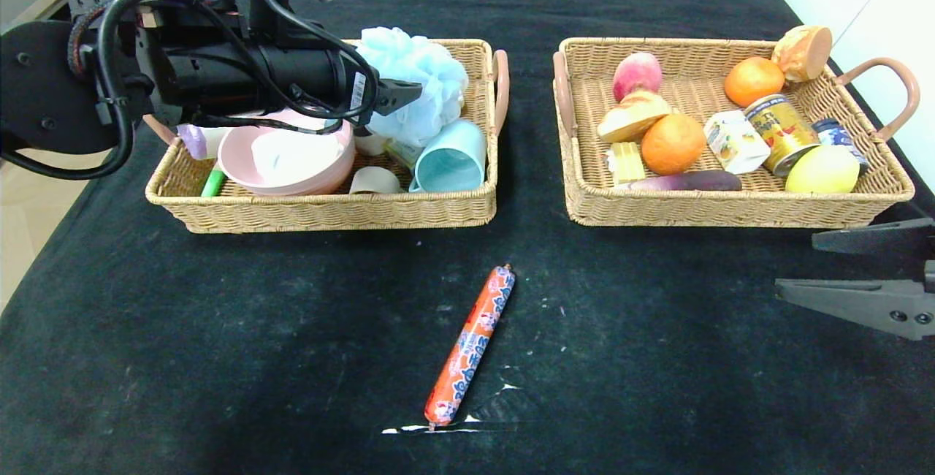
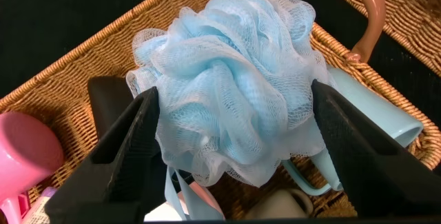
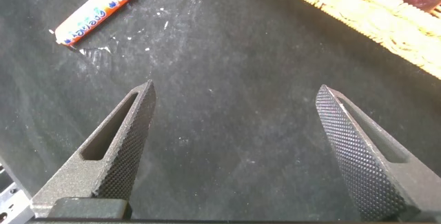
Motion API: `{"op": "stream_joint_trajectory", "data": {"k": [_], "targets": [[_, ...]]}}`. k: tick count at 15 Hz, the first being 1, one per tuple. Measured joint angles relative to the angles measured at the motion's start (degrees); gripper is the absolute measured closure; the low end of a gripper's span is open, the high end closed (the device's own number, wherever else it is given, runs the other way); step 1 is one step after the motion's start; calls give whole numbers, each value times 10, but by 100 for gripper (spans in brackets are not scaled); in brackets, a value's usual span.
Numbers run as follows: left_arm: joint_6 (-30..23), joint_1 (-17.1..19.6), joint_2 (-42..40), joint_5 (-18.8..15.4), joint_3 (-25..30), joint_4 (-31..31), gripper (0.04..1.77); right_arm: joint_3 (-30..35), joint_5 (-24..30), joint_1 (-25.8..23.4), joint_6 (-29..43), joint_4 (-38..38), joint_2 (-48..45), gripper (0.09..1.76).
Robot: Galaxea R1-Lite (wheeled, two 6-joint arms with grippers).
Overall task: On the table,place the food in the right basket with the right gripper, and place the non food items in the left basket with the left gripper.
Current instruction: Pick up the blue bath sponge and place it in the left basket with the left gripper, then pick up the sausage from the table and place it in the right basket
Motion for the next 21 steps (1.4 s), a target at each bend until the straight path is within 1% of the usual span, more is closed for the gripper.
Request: {"op": "stream_joint_trajectory", "data": {"k": [3,7,9,12,15,16,17,19,21], "targets": [[-16,0,-5,6,0,5,20,0,0,0,0,0,1,15],[-20,-1,-14,38,7,12,16,1,0,0,0,0,4,15],[-20,-1,-26,47,14,49,14,1,0,0,0,0,7,15],[-21,-1,-59,47,23,103,13,1,-1,1,-1,0,10,15],[-20,-7,-90,48,37,110,12,1,-1,1,-1,0,13,15],[-19,-11,-103,49,45,122,12,1,-1,1,-1,0,14,15],[-19,-17,-117,50,52,150,11,1,-1,1,-1,0,15,15],[-21,-38,-149,50,66,224,11,1,-1,1,-1,0,17,15],[-35,-65,-180,51,97,252,11,1,-1,1,-2,0,19,15]]}}
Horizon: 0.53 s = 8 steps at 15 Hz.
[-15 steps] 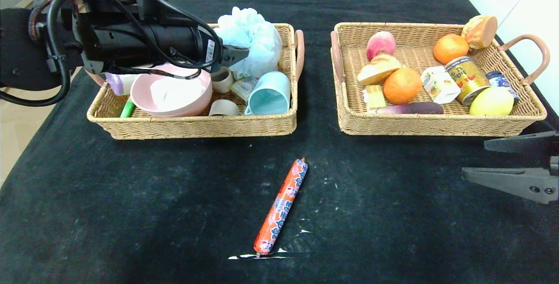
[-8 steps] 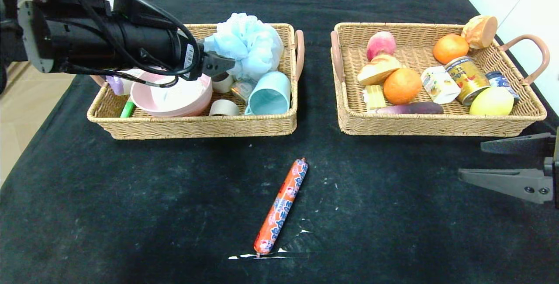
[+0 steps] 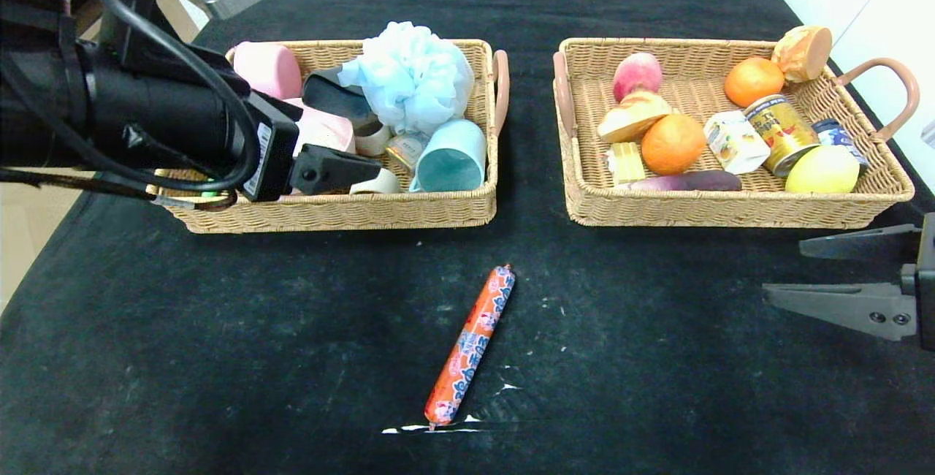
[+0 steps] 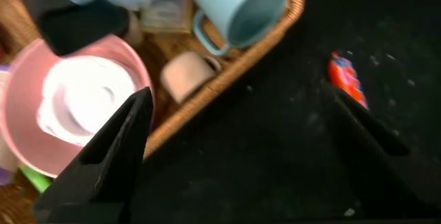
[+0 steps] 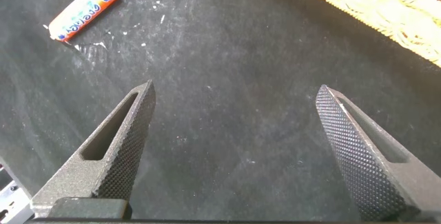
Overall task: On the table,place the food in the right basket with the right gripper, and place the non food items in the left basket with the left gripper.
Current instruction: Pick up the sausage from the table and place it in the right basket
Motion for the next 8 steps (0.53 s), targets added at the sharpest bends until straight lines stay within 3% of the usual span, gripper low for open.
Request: {"op": "stream_joint_trajectory", "data": {"k": [2,4,8], "targets": [[-37,-42,-22,33,37,3,11,0,0,0,0,0,1,15],[-79,-95,-35,92,70,0,10,-1,0,-1,1,-1,1,15],[-150,-182,-32,164,116,-4,10,-2,0,-1,1,-1,1,15]]}}
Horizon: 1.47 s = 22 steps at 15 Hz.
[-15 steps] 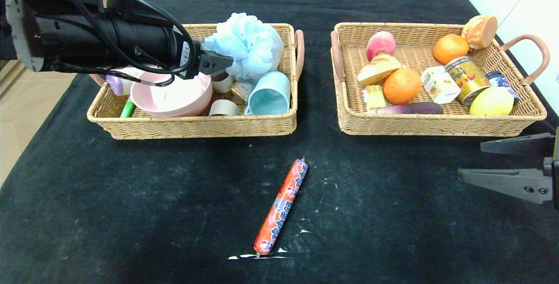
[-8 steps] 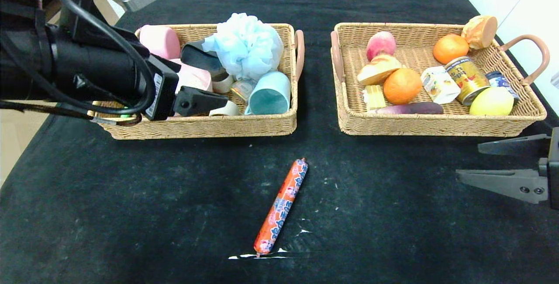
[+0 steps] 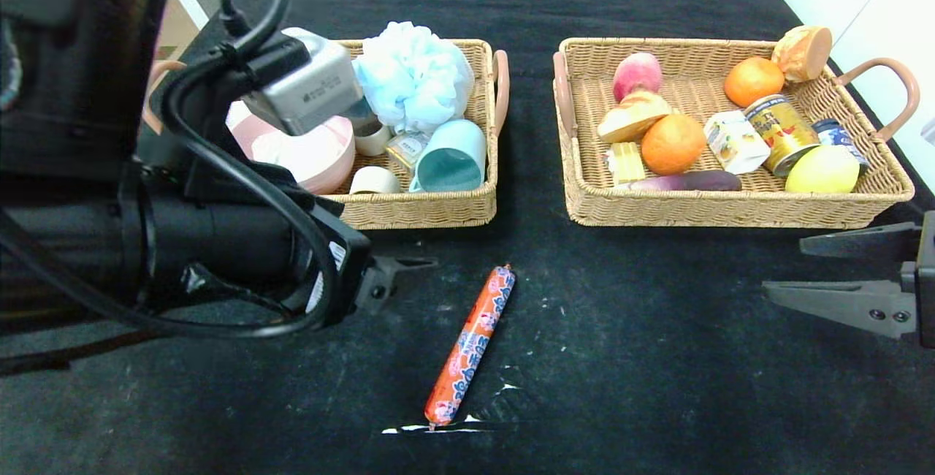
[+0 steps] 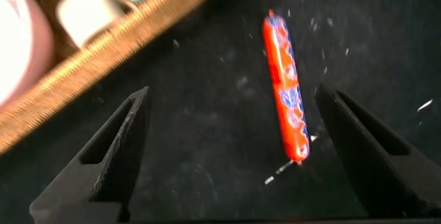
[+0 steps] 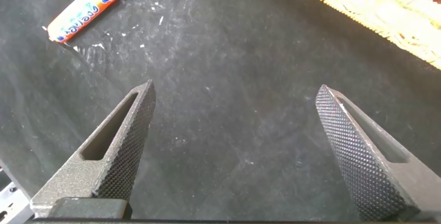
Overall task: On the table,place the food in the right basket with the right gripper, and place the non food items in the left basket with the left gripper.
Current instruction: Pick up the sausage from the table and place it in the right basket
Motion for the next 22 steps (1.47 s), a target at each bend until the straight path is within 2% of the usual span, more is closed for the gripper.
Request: {"op": "stream_joint_trajectory", "data": {"k": [2,5,8,14,16,20,22], "targets": [[-29,-24,14,21,18,-4,10,0,0,0,0,0,0,15],[-72,-55,36,25,35,-5,10,0,0,0,0,0,0,15],[-89,-75,52,26,63,-31,9,-1,0,-2,0,0,1,15],[-97,-81,100,44,129,-149,9,-1,0,-2,0,-1,3,15],[-97,-81,120,49,134,-168,9,-1,0,-2,-1,-1,5,15],[-96,-80,163,98,138,-231,9,-3,0,-4,-1,-1,5,15],[-93,-80,178,100,140,-245,9,-3,0,-5,0,-1,5,15]]}}
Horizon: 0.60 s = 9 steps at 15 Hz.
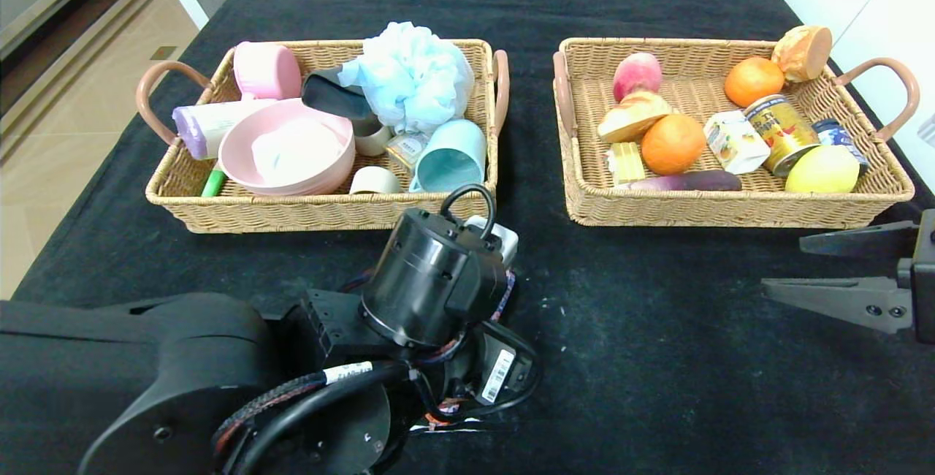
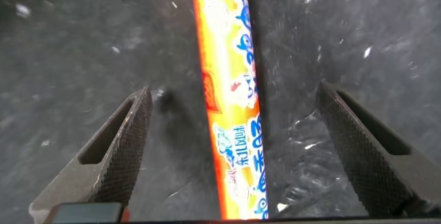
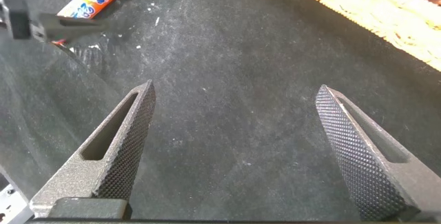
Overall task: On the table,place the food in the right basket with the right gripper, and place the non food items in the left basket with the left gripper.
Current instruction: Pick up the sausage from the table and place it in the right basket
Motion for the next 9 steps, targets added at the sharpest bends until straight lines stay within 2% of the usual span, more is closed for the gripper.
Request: {"op": "stream_joint_trajectory", "data": {"k": [6,7,9], "targets": [[4,-2,13,15,3,8,9,0,0,-1,0,-3,0,15],[4,-2,13,16,3,9,18,1,0,-1,1,-3,0,15],[5,-2,14,16,5,8,51,1,0,-1,0,-4,0,15]]}}
